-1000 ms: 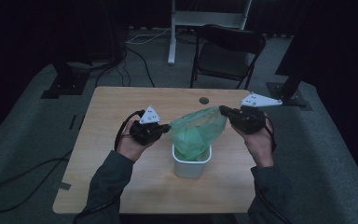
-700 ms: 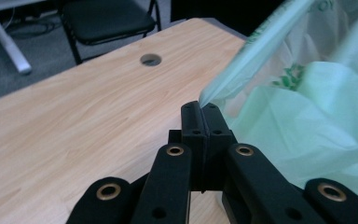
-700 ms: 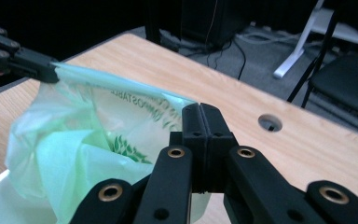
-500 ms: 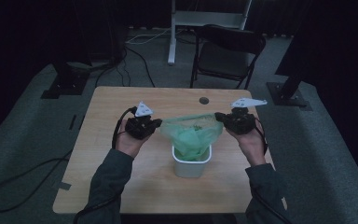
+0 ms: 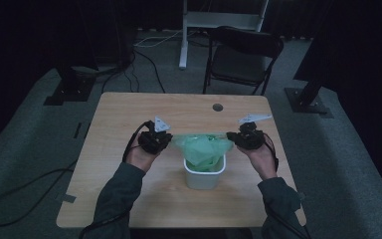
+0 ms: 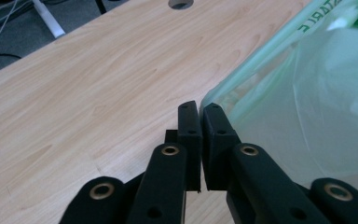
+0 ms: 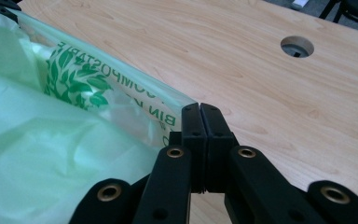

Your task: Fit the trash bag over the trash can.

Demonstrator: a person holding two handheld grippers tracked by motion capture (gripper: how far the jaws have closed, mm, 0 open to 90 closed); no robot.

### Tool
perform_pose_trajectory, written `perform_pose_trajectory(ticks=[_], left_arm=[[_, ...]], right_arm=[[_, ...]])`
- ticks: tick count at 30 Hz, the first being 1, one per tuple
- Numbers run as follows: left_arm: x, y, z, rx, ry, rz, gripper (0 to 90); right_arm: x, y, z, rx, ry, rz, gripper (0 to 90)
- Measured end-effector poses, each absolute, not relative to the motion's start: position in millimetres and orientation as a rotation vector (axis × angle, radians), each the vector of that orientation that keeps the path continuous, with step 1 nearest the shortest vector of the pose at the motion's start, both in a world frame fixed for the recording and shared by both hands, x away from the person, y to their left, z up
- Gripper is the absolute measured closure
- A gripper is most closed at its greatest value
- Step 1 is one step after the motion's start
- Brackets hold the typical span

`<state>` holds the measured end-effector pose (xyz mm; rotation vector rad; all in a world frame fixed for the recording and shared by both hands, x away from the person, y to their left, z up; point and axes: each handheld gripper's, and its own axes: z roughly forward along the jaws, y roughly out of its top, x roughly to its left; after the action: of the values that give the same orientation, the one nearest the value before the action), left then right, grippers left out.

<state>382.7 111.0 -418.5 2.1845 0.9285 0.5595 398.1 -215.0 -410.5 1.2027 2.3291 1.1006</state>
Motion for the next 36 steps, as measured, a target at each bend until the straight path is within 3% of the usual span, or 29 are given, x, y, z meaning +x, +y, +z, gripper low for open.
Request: perform_pose_trajectory(ticks=[9,19,21,25,36], left_arm=[[371.5,118.3,-420.2,2.16,0.898,0.548,80.4],[357.7,133.7,-398.3,2.037,0.839,0.556,59.9],[356.4,137.5,-393.1,1.983,0.826,0.508,57.4],[356.0,139.3,-390.8,1.953,0.813,0.504,56.0],[337.8,141.7,-378.6,1.939,0.725,0.513,52.1]], right_arm=[[394.7,-218.3,-417.3,1.21,2.349,1.079,88.6],[385.9,-223.2,-403.5,1.189,2.304,1.123,80.0],[383.8,-224.6,-398.6,1.179,2.296,1.132,76.6],[380.7,-226.6,-392.2,1.174,2.28,1.142,69.2],[362.7,-236.4,-378.1,1.159,2.228,1.276,60.9]])
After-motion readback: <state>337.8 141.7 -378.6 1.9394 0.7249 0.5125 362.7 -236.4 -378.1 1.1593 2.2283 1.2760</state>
